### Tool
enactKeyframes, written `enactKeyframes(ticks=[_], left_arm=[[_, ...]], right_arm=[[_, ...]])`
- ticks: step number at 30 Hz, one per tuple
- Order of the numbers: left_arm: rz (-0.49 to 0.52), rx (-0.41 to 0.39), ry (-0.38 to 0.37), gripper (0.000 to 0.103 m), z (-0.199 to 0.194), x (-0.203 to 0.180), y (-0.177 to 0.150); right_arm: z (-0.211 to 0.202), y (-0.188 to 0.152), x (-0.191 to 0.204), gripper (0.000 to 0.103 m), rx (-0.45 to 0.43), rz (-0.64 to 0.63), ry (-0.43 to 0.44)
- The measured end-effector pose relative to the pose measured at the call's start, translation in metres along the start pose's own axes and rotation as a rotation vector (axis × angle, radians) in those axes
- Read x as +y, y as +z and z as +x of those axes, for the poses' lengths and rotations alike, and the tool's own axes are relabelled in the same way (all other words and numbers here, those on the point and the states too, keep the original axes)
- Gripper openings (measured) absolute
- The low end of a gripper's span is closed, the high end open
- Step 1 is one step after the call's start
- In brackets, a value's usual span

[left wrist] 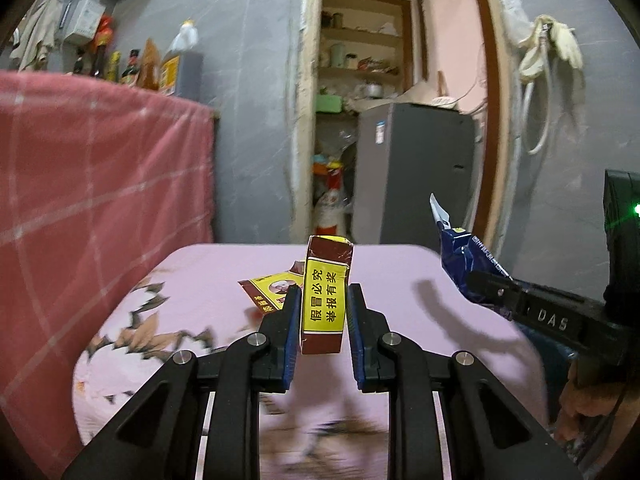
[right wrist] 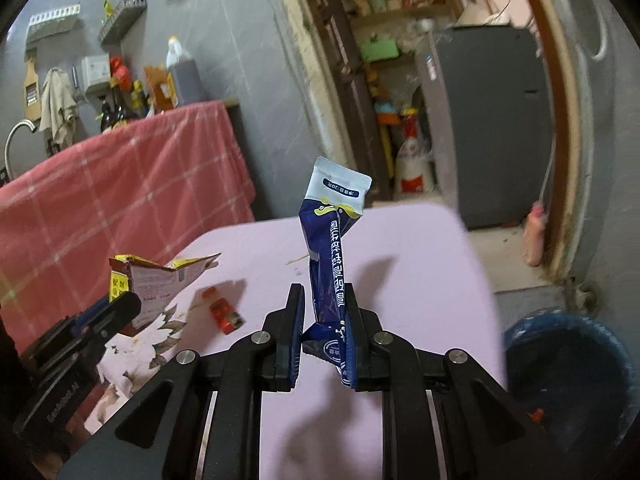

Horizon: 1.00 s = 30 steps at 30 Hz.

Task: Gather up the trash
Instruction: 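Carry the yellow-and-red box and blue tube over the blue bin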

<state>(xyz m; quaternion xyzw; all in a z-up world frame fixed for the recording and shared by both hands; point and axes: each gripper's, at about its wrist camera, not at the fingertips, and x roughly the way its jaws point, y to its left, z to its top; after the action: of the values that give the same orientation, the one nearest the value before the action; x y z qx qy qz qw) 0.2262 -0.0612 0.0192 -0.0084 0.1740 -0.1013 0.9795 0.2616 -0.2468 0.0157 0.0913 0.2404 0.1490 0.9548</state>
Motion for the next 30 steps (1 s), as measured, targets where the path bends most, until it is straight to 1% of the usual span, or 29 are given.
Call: enactKeyframes(ticks=[8, 12, 14, 20, 23, 27, 30], left_arm=[[0.012, -0.072, -0.096, 0.018, -0.010, -0.061, 0.010], [0.021, -0.101, -0.144, 0.018, -0.015, -0.095, 0.009], [0.033, -0.111, -0.168, 0.018, -0.016, -0.113, 0.008], [0.047, -0.099, -0.247, 0.019, -0.013, -0.160, 0.002], [0.043, -0.084, -0.278, 0.019, -0.009, -0.179, -0.003], [0.038, -0.050, -0.307, 0.019, 0.000, -0.199, -0.013], [0.033, 0.002, -0.326, 0.019, 0.011, -0.210, -0.021]], right_arm=[[-0.067, 0.002, -0.029, 0.015, -0.142, -0.031, -0.125], [-0.100, -0.004, -0.050, 0.015, -0.190, -0.041, -0.193], [-0.111, -0.009, -0.060, 0.015, -0.200, -0.038, -0.220], [-0.138, -0.026, -0.099, 0.015, -0.186, 0.002, -0.290], [-0.147, -0.035, -0.117, 0.015, -0.172, 0.040, -0.309], [-0.153, -0.046, -0.137, 0.015, -0.152, 0.072, -0.333], [-0.147, -0.055, -0.153, 0.015, -0.105, 0.116, -0.338]])
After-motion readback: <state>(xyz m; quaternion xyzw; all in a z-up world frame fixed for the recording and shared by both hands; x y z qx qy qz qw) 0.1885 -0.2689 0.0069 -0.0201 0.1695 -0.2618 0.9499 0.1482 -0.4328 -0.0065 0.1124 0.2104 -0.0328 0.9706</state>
